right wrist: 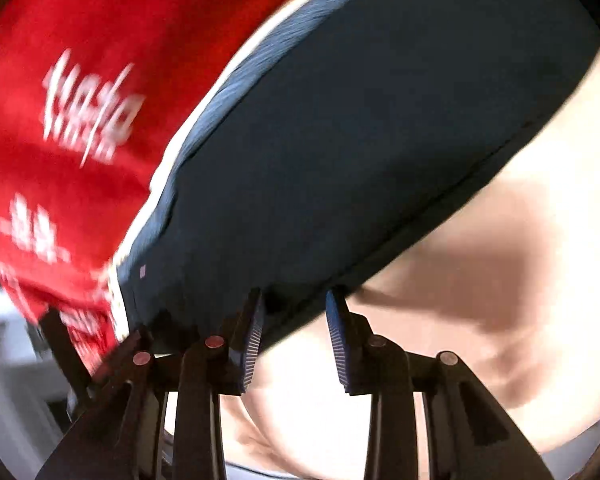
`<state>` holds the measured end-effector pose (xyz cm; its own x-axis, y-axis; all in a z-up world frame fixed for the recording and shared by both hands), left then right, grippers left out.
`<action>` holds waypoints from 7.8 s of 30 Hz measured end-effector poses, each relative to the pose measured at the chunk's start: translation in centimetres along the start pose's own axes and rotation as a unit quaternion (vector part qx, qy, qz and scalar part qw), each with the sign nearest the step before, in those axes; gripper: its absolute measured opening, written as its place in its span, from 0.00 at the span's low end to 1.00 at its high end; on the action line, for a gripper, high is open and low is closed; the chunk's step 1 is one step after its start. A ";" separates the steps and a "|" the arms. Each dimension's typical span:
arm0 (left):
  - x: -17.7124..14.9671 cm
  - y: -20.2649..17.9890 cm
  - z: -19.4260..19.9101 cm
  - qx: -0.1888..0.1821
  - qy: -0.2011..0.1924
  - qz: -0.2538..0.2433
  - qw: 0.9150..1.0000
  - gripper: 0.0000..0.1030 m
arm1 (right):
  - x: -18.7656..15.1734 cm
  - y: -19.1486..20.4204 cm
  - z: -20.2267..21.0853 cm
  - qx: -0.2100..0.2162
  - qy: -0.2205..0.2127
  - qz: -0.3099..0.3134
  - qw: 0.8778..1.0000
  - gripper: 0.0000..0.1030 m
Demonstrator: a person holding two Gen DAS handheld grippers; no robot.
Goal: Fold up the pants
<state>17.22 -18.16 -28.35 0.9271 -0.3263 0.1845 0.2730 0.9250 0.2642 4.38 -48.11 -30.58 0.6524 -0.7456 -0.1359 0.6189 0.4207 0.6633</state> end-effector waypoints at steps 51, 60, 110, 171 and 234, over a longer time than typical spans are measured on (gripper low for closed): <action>8.3 -6.4 3.4 0.057 -0.008 0.029 0.998 0.97 | 12.2 0.1 5.6 -0.194 0.005 0.260 0.946 0.34; 1.2 -11.3 4.2 0.038 -0.006 -0.007 0.999 0.98 | 4.1 -2.2 4.3 -0.234 0.007 0.338 0.911 0.38; -3.1 1.6 14.5 0.076 0.007 -0.045 0.996 0.98 | 2.0 12.8 26.2 -0.256 -0.004 0.338 0.906 0.79; 9.0 -30.5 1.6 0.059 -0.032 -0.035 0.997 0.99 | 20.5 -13.3 20.0 -0.055 -0.208 0.054 0.975 0.20; 5.0 -13.2 6.4 -0.181 -0.011 0.062 0.981 0.80 | -0.1 3.9 7.6 -0.232 -0.041 0.399 0.886 0.56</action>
<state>16.60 -33.23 -24.82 0.9546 -0.2067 0.2146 0.2348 0.9652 -0.1149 3.38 -50.34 -22.36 0.9414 -0.1419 0.3060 0.1002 0.9839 0.1480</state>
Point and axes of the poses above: each gripper's, at about its wrist camera, not at the fingertips, and z roughly against the way its jaws point, y to its left, x to its top, the point moved 10 cm from there along -z, roughly the way its jaws point, and after that the axes turned 9 degrees about x, right-handed, at the moved point
